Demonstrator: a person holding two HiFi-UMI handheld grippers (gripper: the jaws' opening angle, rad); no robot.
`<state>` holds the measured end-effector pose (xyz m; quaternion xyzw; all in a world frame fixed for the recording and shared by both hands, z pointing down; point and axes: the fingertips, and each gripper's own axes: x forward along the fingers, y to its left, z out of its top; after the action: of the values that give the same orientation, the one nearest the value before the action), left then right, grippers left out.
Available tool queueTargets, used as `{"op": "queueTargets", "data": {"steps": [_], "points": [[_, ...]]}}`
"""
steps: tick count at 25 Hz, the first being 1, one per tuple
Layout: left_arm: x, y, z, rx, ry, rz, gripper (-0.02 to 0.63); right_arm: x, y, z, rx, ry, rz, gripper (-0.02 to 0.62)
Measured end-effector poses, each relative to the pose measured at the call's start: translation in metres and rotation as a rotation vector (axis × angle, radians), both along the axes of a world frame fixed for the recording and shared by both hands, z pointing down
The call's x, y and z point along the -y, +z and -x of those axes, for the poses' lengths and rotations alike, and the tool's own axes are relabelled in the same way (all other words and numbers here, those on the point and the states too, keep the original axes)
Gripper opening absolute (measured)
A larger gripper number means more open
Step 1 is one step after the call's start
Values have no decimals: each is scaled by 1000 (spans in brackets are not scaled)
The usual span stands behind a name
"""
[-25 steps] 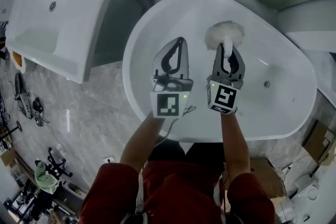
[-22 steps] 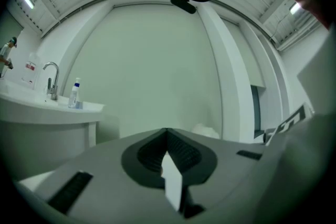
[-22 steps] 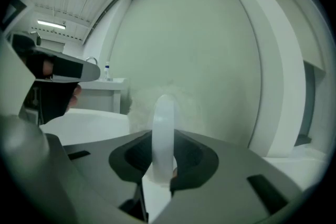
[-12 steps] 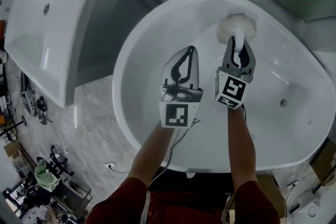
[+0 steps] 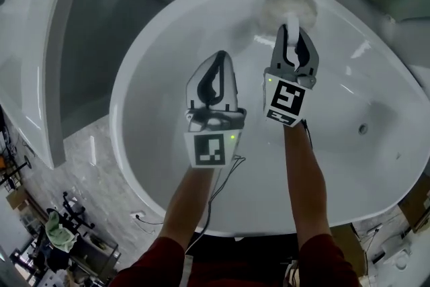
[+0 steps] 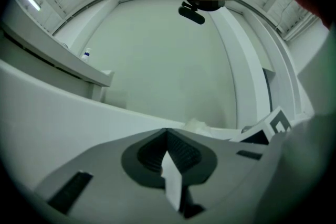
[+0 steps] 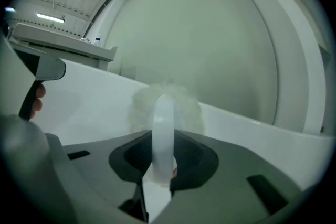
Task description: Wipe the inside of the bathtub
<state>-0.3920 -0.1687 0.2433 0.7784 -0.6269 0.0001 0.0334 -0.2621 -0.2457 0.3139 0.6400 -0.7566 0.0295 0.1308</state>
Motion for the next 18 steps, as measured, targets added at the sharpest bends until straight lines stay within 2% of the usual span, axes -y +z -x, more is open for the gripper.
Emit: {"op": "queueTargets", "data": {"steps": [9,15,18], "points": [[-10,34,-45,27,31,52,14,0,13,-22,-19,-22,-14,93],[-15,40,-76,29,54,56,14,-1,22,-52,-15,-8,-13,94],[-23,42,-103,42,71,68,14,-10,26,-77,-16,5,-6,94]]}}
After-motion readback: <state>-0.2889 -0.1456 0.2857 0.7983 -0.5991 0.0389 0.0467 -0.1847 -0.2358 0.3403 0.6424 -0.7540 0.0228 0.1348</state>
